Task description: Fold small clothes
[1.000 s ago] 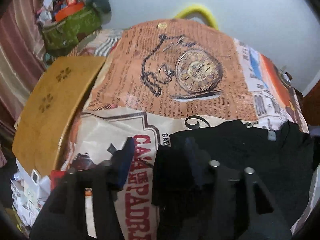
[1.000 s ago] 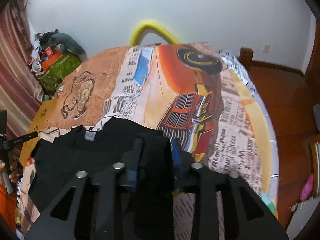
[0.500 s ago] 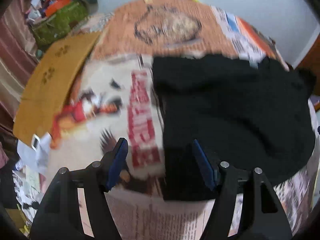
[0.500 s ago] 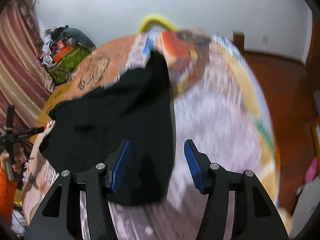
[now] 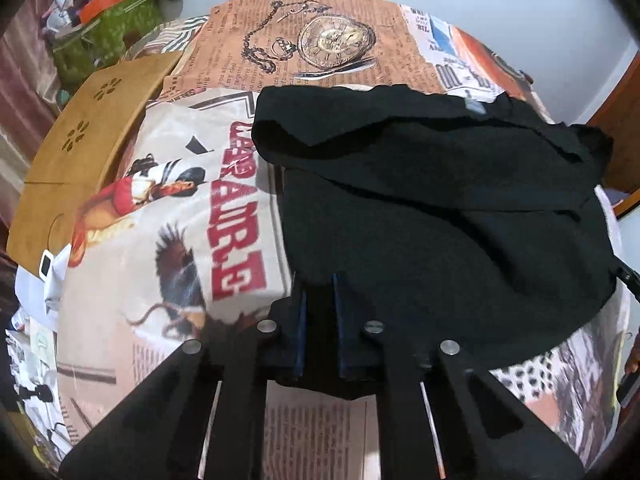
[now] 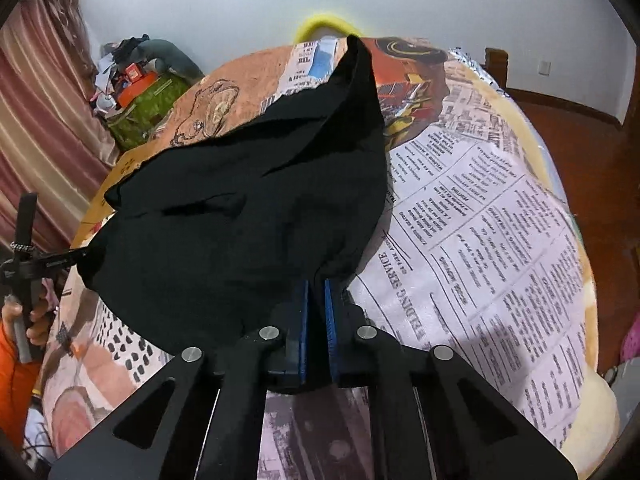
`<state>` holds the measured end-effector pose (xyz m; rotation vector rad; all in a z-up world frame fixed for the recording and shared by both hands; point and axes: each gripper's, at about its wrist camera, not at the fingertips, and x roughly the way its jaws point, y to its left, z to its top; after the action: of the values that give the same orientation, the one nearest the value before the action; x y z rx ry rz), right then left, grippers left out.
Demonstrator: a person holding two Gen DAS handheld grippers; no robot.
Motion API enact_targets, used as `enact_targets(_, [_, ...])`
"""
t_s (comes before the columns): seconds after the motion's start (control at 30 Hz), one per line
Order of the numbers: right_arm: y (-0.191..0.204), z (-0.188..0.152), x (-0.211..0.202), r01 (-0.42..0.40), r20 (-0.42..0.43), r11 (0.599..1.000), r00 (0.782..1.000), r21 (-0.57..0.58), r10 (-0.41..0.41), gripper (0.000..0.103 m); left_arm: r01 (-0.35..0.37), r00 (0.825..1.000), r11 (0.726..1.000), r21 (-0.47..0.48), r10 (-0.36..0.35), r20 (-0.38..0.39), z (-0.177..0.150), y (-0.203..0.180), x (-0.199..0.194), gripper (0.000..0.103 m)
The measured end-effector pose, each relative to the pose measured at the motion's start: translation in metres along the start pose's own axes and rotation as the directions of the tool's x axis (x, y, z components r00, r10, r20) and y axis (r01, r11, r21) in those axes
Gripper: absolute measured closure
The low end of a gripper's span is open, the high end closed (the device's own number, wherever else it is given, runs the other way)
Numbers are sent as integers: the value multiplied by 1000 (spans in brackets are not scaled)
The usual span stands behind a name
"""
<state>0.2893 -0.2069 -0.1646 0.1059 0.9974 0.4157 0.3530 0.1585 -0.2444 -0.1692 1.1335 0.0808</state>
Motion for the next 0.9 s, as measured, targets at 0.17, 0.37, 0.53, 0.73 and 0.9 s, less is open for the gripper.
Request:
enact_targets(0.17, [-4, -14, -23, 2, 16, 1000, 1000, -24, -1, 98, 19, 1000, 1000, 0, -19, 10, -24, 8, -28, 100])
enact_targets(0.37, [-3, -37, -37, 19, -2, 999, 1000, -49, -19, 98, -28, 1000, 999, 27, 29, -8, -60, 17, -42, 101])
enact_targets(0.53, [-5, -50, -35, 122, -21, 989, 992, -82, -124, 98, -60, 998, 997, 57, 60, 11, -69, 19, -56, 101])
enact_targets(0.73, [-7, -35, -52, 132, 31, 989, 991, -68, -130, 83, -41, 998, 996, 73, 37, 56, -43, 5, -62, 89])
enact_targets(0.9, [14, -17, -40, 81, 53, 989, 996, -127, -75, 74, -17, 999, 996, 91, 14, 35, -19, -20, -34, 61])
